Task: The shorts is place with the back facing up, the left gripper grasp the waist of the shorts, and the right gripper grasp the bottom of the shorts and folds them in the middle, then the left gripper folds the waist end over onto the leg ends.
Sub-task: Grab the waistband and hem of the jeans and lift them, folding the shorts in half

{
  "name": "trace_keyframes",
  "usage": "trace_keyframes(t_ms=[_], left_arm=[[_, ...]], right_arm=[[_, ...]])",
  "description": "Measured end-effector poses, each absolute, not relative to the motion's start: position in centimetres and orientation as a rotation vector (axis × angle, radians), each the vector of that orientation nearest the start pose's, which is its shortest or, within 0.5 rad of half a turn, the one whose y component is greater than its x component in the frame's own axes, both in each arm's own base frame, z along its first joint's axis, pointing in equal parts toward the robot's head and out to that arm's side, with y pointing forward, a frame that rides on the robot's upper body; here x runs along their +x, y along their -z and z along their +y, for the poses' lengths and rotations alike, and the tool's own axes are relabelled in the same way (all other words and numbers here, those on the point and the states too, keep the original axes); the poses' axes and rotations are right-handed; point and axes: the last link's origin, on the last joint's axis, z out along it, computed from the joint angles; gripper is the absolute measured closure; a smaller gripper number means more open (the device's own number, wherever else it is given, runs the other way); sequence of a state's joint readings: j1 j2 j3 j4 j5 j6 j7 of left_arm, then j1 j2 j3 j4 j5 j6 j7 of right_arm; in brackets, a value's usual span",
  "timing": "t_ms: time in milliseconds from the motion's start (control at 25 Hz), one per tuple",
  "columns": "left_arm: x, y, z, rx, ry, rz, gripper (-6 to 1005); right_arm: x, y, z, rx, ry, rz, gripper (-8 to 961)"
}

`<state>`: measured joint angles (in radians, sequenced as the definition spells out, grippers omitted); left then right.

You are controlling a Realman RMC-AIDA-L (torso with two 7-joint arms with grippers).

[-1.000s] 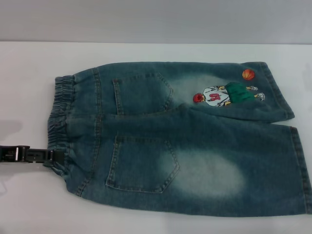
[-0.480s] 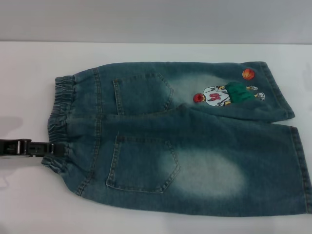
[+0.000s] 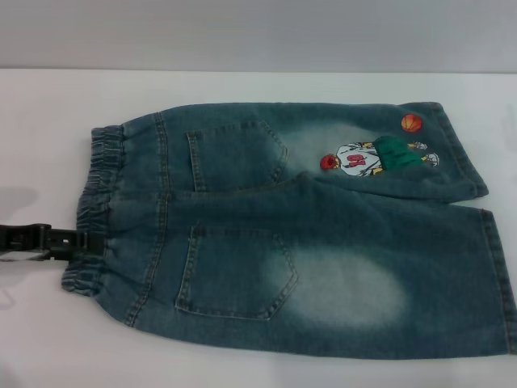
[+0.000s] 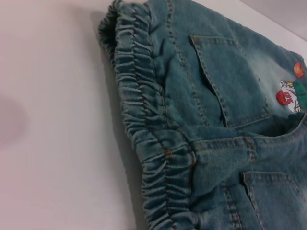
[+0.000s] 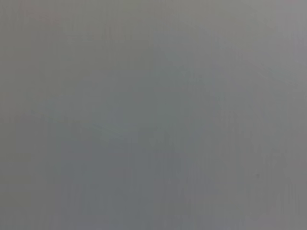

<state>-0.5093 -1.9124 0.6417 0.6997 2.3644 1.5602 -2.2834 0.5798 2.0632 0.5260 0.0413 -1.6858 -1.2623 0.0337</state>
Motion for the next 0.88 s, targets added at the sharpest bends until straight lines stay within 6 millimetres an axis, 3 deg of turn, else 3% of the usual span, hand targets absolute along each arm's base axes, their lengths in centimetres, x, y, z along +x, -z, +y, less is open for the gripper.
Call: trace_keyframes(t_ms=[440, 880], left_arm=[[-33.6, -8.0, 32.3, -2.239, 0.211, -1.862, 185], [-33.7, -7.8, 32.0, -2.259, 0.07, -1.895, 185]], right_arm=[[32.1, -4.2, 36.8, -1.367, -0.659, 0.382, 391], [32.1, -4.2, 36.9, -1.368, -0.661, 0.38, 392]])
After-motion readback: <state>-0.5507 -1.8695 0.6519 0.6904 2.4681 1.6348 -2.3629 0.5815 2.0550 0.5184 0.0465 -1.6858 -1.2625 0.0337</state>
